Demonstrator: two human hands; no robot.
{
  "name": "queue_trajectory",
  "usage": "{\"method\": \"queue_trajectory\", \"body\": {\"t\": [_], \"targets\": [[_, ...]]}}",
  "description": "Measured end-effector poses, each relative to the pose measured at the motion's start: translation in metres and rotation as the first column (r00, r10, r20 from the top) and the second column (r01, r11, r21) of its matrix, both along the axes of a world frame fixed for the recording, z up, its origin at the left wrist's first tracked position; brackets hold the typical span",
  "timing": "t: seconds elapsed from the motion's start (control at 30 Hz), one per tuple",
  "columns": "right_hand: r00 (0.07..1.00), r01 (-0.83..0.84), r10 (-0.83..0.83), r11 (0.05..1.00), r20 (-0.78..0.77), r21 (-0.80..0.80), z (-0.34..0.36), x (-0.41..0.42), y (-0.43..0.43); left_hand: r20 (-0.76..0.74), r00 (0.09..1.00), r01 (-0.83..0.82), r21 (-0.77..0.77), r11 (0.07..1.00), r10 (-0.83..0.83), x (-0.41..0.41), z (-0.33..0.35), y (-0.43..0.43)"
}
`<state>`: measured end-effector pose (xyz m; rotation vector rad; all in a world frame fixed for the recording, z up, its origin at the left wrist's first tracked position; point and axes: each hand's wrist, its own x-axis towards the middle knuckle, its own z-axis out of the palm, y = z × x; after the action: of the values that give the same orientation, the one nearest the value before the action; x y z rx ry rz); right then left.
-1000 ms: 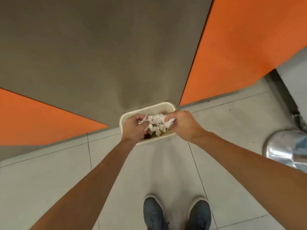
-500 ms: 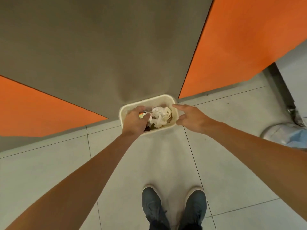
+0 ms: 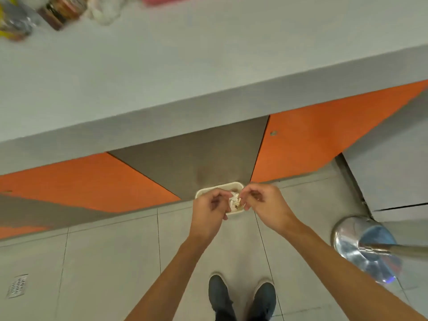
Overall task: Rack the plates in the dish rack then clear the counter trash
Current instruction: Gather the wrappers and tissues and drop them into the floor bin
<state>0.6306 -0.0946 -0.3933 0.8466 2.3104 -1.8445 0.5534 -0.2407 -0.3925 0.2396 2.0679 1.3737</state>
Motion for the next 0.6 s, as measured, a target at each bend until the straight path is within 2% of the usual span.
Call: {"method": "queue_trajectory", "body": {"t": [0.13, 0.33, 0.6], "targets": [[0.997, -0.034, 0.042, 0.99, -0.06, 0.135, 0.094, 0.006, 0.001, -0.105, 0.994, 0.015, 0.019, 1.0, -0.013, 0.006, 0.095, 0.0], [0.968, -0.126, 0.187, 0.937, -0.165, 0.327, 0.235, 0.004, 0.006, -0.352, 0.935, -0.005, 0.067, 0.998, 0.028, 0.015, 0.242, -0.005], [0.896, -0.087, 0.287, 0.863, -0.339, 0.498, 0.353, 0.006, -0.003, -0.52, 0.846, -0.046, 0.145, 0.988, 0.116, 0.029, 0.354, -0.027]]}}
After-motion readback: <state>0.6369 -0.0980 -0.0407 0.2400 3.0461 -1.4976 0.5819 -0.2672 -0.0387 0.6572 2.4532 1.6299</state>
